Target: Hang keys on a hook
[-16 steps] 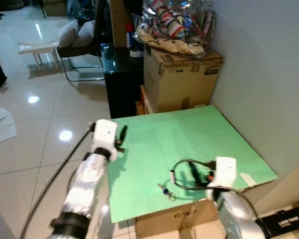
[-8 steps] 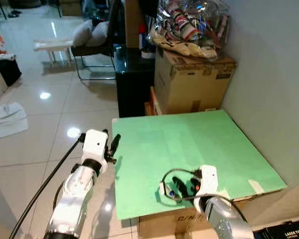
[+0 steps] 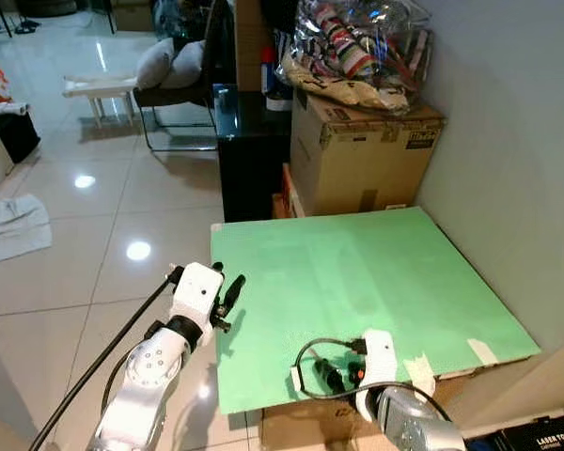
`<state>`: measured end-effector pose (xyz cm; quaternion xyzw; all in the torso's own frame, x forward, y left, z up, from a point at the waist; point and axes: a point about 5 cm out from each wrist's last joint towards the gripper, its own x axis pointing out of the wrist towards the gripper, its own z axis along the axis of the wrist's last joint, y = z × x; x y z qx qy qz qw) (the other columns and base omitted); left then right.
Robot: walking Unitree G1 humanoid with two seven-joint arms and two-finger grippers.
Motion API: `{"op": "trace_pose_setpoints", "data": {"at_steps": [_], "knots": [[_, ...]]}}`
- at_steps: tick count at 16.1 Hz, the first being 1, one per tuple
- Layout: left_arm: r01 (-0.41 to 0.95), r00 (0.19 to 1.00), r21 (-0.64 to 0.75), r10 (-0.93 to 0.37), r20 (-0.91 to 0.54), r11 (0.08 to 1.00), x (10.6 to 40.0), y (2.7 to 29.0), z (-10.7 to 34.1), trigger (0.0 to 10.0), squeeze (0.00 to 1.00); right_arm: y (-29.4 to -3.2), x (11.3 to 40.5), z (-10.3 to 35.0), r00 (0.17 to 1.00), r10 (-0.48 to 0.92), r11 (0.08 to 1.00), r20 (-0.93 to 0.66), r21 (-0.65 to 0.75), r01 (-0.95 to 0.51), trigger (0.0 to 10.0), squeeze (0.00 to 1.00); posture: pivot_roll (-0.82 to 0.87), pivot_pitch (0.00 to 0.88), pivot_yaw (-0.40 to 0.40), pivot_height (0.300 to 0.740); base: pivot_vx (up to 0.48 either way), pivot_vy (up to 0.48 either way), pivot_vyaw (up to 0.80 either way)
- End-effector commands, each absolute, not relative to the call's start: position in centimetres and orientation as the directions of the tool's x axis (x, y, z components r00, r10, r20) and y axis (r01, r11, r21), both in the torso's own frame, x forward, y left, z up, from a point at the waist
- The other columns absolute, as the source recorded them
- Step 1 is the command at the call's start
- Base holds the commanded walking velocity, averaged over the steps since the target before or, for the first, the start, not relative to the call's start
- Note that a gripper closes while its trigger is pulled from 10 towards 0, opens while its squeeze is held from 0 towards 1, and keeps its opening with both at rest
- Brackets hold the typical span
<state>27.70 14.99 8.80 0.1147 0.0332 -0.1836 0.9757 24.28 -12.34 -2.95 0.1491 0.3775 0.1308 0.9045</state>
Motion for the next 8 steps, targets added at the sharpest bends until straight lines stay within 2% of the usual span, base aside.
{"op": "trace_pose_setpoints", "data": {"at_steps": [1, 6, 7, 8], "knots": [[0.365, 0.931, 0.234, -0.352, -0.095, 0.901, 27.98, 15.05, 9.2, 10.0, 0.0, -12.32, 24.75, -2.77, 0.681, 0.351, 0.919, -0.642, 0.374, -0.121, 10.0, 0.0, -0.08, 0.0, -0.024, 0.74, 0.0, 0.0, 0.0], [0.381, 0.925, 0.237, -0.368, -0.101, 0.894, 27.9, 14.81, 9.07, 10.0, 0.0, -12.37, 24.95, -3.29, 0.647, 0.357, 0.911, -0.674, 0.403, -0.083, 10.0, 0.0, -0.07, 0.0, -0.024, 0.74, 0.0, 0.0, 0.0], [0.385, 0.923, 0.235, -0.372, -0.102, 0.892, 27.92, 14.65, 9.01, 10.0, 0.0, -12.44, 25.07, -3.39, 0.64, 0.35, 0.915, -0.684, 0.395, -0.077, 9.5, 0.0, -0.07, 0.0, -0.025, 0.74, 0.0, 0.0, 0.0], [0.39, 0.921, 0.234, -0.375, -0.105, 0.891, 27.92, 14.52, 8.95, 10.0, 0.0, -12.43, 25.1, -3.49, 0.629, 0.35, 0.914, -0.694, 0.401, -0.066, 4.7, 0.0, -0.07, 0.0, -0.026, 0.74, 0.0, 0.0, 0.0]]}}
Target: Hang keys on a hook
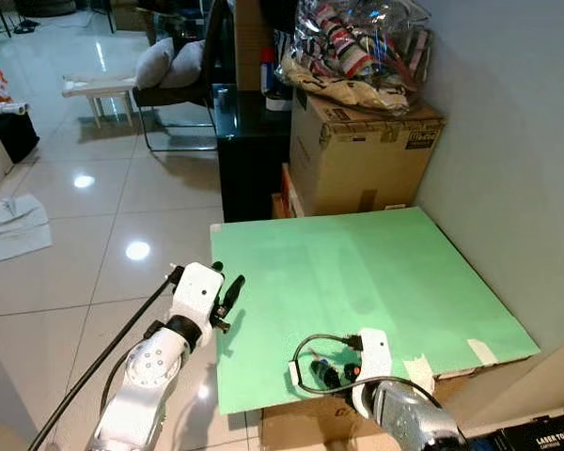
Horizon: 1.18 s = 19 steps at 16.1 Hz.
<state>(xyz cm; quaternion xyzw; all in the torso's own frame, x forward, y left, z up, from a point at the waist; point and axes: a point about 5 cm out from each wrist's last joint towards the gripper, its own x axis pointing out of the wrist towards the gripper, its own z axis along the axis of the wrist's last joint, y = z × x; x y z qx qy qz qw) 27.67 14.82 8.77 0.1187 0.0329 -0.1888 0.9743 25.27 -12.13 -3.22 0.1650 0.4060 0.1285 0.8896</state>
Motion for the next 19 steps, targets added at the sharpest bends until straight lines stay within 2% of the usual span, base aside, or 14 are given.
{"op": "trace_pose_setpoints", "data": {"at_steps": [1, 2, 3, 5, 7, 8, 10, 16, 19], "knots": [[0.404, 0.915, 0.228, -0.386, -0.118, 0.886, 27.9, 14.4, 8.8, 10.0, 0.0, -12.3, 25.0, -3.6, 0.61, 0.359, 0.908, -0.707, 0.415, -0.054, 0.0, 0.0, -0.07, 0.0, -0.028, 0.74, 0.0, 0.0, 0.0], [0.414, 0.91, 0.224, -0.394, -0.128, 0.882, 27.8, 14.3, 8.7, 10.0, 0.0, -12.3, 24.9, -3.7, 0.596, 0.366, 0.904, -0.715, 0.425, -0.045, 0.0, 0.0, -0.07, 0.0, -0.028, 0.74, 0.0, 0.0, 0.0], [0.522, 0.846, 0.157, -0.484, -0.223, 0.839, 27.0, 13.3, 7.6, 10.0, 0.0, -12.1, 24.5, -4.1, 0.562, 0.381, 0.902, -0.734, 0.43, -0.05, 0.0, 0.0, -0.07, 0.0, -0.031, 0.74, 0.0, 0.0, 0.0], [0.658, 0.738, 0.151, -0.592, -0.325, 0.738, 25.5, 12.6, 6.5, 10.0, 0.0, -11.8, 24.0, -4.4, 0.533, 0.404, 0.898, -0.743, 0.434, -0.076, 0.0, 0.0, -0.07, 0.0, -0.032, 0.74, 0.0, 0.0, 0.0], [0.713, 0.685, 0.15, -0.633, -0.36, 0.685, 25.1, 12.6, 6.5, 10.0, 0.0, -11.8, 23.9, -4.5, 0.528, 0.407, 0.898, -0.745, 0.433, -0.08, 0.0, 0.0, -0.07, 0.0, -0.034, 0.74, 0.0, 0.0, 0.0], [0.773, 0.61, 0.135, -0.669, -0.425, 0.619, 24.8, 12.9, 6.4, 10.0, 0.0, -11.8, 23.8, -4.6, 0.522, 0.405, 0.901, -0.751, 0.424, -0.09, 0.0, 0.0, -0.07, 0.0, -0.035, 0.74, 0.0, 0.0, 0.0], [0.814, 0.557, 0.138, -0.689, -0.464, 0.565, 24.7, 13.0, 6.7, 10.0, 0.0, -11.9, 23.7, -4.7, 0.517, 0.405, 0.905, -0.754, 0.413, -0.106, 0.0, 0.0, -0.07, 0.0, -0.036, 0.74, 0.0, 0.0, 0.0], [0.81, 0.558, 0.097, -0.708, -0.432, 0.579, 25.1, 12.0, 7.4, 10.0, 0.0, -12.3, 23.2, -5.0, 0.513, 0.41, 0.907, -0.755, 0.399, -0.137, 0.0, 0.0, -0.08, 0.0, -0.034, 0.74, 0.0, 0.0, 0.0], [0.806, 0.562, 0.09, -0.708, -0.427, 0.585, 25.1, 11.6, 7.2, 10.0, 0.0, -12.9, 23.9, -4.4, 0.577, 0.385, 0.916, -0.721, 0.372, -0.147, 0.0, 0.0, -0.09, 0.0, -0.034, 0.74, 0.0, 0.0, 0.0]]}}
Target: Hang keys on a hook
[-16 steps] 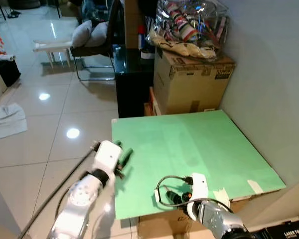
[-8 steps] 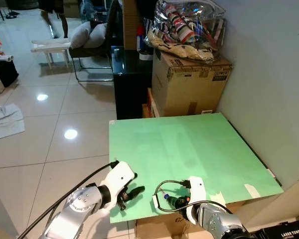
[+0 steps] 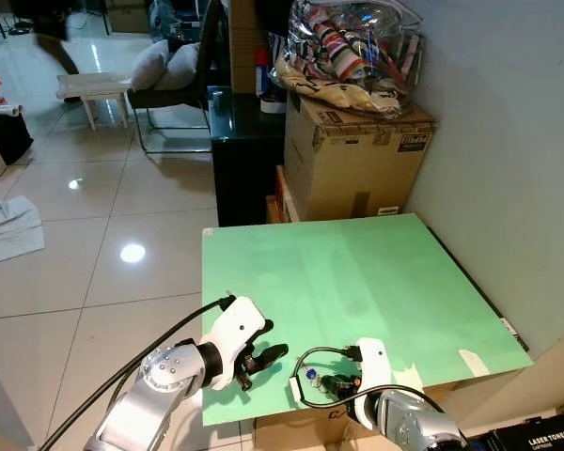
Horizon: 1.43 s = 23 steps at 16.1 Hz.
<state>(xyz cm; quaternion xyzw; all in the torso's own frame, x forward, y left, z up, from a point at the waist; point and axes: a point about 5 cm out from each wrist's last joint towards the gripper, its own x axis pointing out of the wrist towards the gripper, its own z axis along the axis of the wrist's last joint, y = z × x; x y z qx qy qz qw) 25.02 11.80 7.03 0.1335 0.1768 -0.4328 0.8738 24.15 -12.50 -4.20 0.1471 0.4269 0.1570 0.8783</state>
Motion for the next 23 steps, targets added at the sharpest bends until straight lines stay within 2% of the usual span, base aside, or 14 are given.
{"op": "trace_pose_setpoints", "data": {"at_steps": [1, 3, 5, 10, 12, 13, 14, 15, 16, 18, 21, 23], "knots": [[0.803, 0.565, 0.088, -0.706, -0.427, 0.589, 25.2, 11.6, 7.2, 10.0, 0.0, -13.0, 24.2, -4.2, 0.596, 0.381, 0.918, -0.707, 0.365, -0.154, 0.0, 0.0, -0.09, 0.0, -0.034, 0.74, 0.0, 0.0, 0.0], [0.794, 0.574, 0.081, -0.701, -0.423, 0.602, 25.1, 11.7, 7.2, 10.0, 0.0, -14.0, 25.4, -1.9, 0.72, 0.379, 0.914, -0.582, 0.356, -0.194, 0.0, 0.0, -0.09, 0.0, -0.037, 0.74, 0.0, 0.0, 0.0], [0.788, 0.582, 0.071, -0.701, -0.413, 0.612, 25.1, 11.7, 7.2, 10.0, 0.0, -15.2, 25.5, 0.0, 0.803, 0.35, 0.923, -0.482, 0.322, -0.209, 0.0, 0.0, -0.09, 0.0, -0.033, 0.74, 0.0, 0.0, 0.0], [0.79, 0.579, 0.063, -0.709, -0.403, 0.609, 25.4, 11.2, 7.1, 10.0, 0.0, -15.0, 26.4, 3.7, 0.888, 0.316, 0.941, -0.335, 0.227, -0.249, 0.0, 0.0, -0.12, 0.0, -0.019, 0.74, 0.0, 0.0, 0.0], [0.759, 0.606, -0.003, -0.707, -0.365, 0.651, 25.3, 10.7, 6.4, 10.0, 0.0, -17.0, 26.1, 5.1, 0.96, 0.16, 0.983, -0.232, -0.054, -0.177, 0.0, 0.0, -0.12, 0.0, -0.017, 0.74, 0.0, 0.0, 0.0], [0.739, 0.62, -0.017, -0.691, -0.37, 0.673, 25.0, 10.6, 6.0, 10.0, 0.0, -18.0, 25.1, 5.0, 0.968, 0.106, 0.983, -0.228, -0.125, -0.137, 0.0, 0.0, -0.12, 0.0, -0.018, 0.74, 0.0, 0.0, 0.0], [0.725, 0.631, -0.035, -0.683, -0.368, 0.688, 25.0, 10.6, 5.8, 10.0, 0.0, -18.5, 24.6, 4.7, 0.968, 0.08, 0.986, -0.238, -0.123, -0.111, 3.4, 0.0, -0.13, 0.0, -0.019, 0.74, 0.0, 0.0, 0.0], [0.665, 0.678, -0.07, -0.64, -0.361, 0.744, 25.3, 10.8, 5.5, 10.0, 0.0, -19.8, 23.3, 3.9, 0.962, 0.019, 0.99, -0.274, -0.129, -0.056, 10.0, 0.0, -0.13, 0.0, -0.018, 0.74, 0.0, 0.0, 0.0], [0.541, 0.754, -0.123, -0.545, -0.368, 0.832, 25.9, 11.3, 4.6, 10.0, 0.0, -22.0, 20.9, 2.6, 0.948, -0.089, 0.985, -0.306, -0.169, 0.038, 10.0, 0.0, -0.14, 0.0, -0.017, 0.74, 0.0, 0.0, 0.0], [0.403, 0.825, -0.158, -0.433, -0.363, 0.901, 26.7, 12.1, 4.2, 10.0, 0.0, -23.8, 17.8, 1.4, 0.934, -0.169, 0.971, -0.314, -0.216, 0.103, 10.0, 0.0, -0.16, 0.005, -0.009, 0.74, 0.0, 0.0, 0.0], [0.447, 0.813, -0.097, -0.449, -0.37, 0.889, 26.5, 11.4, 3.5, 10.0, 0.0, -23.7, 15.4, -0.1, 0.92, -0.155, 0.977, -0.361, -0.195, 0.088, 10.0, 0.0, -0.17, 0.019, 0.003, 0.74, 0.0, 0.0, 0.0], [0.55, 0.767, -0.027, -0.518, -0.379, 0.834, 25.8, 9.3, 2.7, 10.0, 0.0, -22.9, 15.0, -2.3, 0.903, -0.124, 0.985, -0.411, -0.158, 0.063, 10.0, 0.0, -0.18, 0.035, 0.02, 0.74, 0.0, 0.0, 0.0]]}}
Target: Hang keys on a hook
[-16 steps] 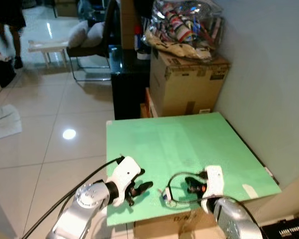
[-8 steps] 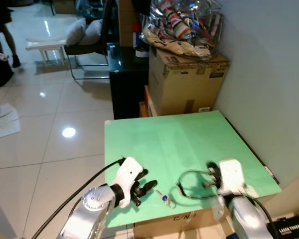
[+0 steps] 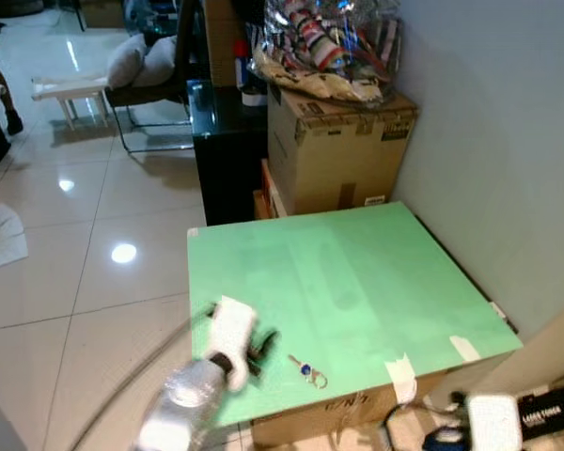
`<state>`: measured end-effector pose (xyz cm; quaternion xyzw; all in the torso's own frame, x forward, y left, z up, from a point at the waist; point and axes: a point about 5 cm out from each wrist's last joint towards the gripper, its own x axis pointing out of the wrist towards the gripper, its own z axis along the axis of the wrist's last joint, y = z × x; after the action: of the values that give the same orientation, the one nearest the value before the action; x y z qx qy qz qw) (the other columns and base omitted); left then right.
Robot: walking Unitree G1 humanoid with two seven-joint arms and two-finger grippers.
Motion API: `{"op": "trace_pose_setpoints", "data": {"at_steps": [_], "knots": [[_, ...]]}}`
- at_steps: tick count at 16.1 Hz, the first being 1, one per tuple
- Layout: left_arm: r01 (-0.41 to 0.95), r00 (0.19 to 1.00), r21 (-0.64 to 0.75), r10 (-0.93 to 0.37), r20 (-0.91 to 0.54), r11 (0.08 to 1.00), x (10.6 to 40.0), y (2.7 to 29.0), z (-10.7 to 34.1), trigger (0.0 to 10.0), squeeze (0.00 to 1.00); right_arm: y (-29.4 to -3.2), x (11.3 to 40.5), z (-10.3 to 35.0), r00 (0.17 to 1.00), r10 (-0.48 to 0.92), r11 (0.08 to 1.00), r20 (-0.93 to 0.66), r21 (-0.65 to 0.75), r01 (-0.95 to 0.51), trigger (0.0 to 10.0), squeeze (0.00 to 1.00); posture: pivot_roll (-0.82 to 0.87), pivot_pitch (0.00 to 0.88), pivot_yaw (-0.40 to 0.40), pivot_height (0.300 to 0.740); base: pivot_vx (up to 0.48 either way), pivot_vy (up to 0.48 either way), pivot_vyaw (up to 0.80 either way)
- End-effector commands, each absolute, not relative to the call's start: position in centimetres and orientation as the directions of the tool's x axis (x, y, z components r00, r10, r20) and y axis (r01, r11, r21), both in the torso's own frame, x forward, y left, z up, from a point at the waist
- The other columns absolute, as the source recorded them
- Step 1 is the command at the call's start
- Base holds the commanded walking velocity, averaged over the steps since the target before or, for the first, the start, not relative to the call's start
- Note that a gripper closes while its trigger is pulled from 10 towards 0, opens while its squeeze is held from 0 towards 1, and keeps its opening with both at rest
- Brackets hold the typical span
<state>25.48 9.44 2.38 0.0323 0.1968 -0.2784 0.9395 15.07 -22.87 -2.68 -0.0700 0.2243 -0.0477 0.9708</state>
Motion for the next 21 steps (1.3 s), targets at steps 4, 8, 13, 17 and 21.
{"op": "trace_pose_setpoints", "data": {"at_steps": [4, 8, 13, 17, 21], "knots": [[0.604, 0.735, 0.009, -0.553, -0.393, 0.797, 24.7, 8.4, 1.5, 10.0, 0.0, -21.8, 15.7, -3.8, 0.902, -0.072, 0.995, -0.426, -0.097, 0.034, 10.0, 0.0, -0.2, 0.042, 0.042, 0.74, 0.0, 0.0, 0.0], [0.544, 0.775, -0.006, -0.505, -0.38, 0.839, 25.3, 9.3, 1.4, 10.0, 0.0, -22.1, 16.9, -3.3, 0.923, -0.059, 0.995, -0.379, -0.094, 0.025, 10.0, 0.0, -0.2, 0.041, 0.042, 0.74, 0.0, -0.351, 0.3], [0.523, 0.791, 0.002, -0.484, -0.375, 0.852, 25.6, 9.2, 1.2, 10.0, 0.0, -21.7, 17.1, -3.1, 0.933, -0.032, 0.995, -0.358, -0.096, -0.003, 10.0, 0.0, -0.19, 0.032, 0.031, 0.74, 0.0, 0.0, 0.75], [0.582, 0.736, -0.016, -0.535, -0.414, 0.813, 25.4, 8.6, 0.6, 10.0, 0.0, -21.4, 17.9, -2.6, 0.94, -0.024, 0.995, -0.34, -0.095, -0.009, 10.0, 0.0, -0.19, 0.023, 0.028, 0.74, 0.0, 0.0, 0.0], [0.694, 0.615, -0.074, -0.644, -0.455, 0.716, 23.7, 6.8, -0.6, 10.0, 0.0, -21.4, 17.4, -1.7, 0.953, -0.026, 0.993, -0.301, -0.118, -0.01, 10.0, 0.0, -0.19, 0.016, 0.026, 0.74, 0.0, 0.0, 0.0]]}}
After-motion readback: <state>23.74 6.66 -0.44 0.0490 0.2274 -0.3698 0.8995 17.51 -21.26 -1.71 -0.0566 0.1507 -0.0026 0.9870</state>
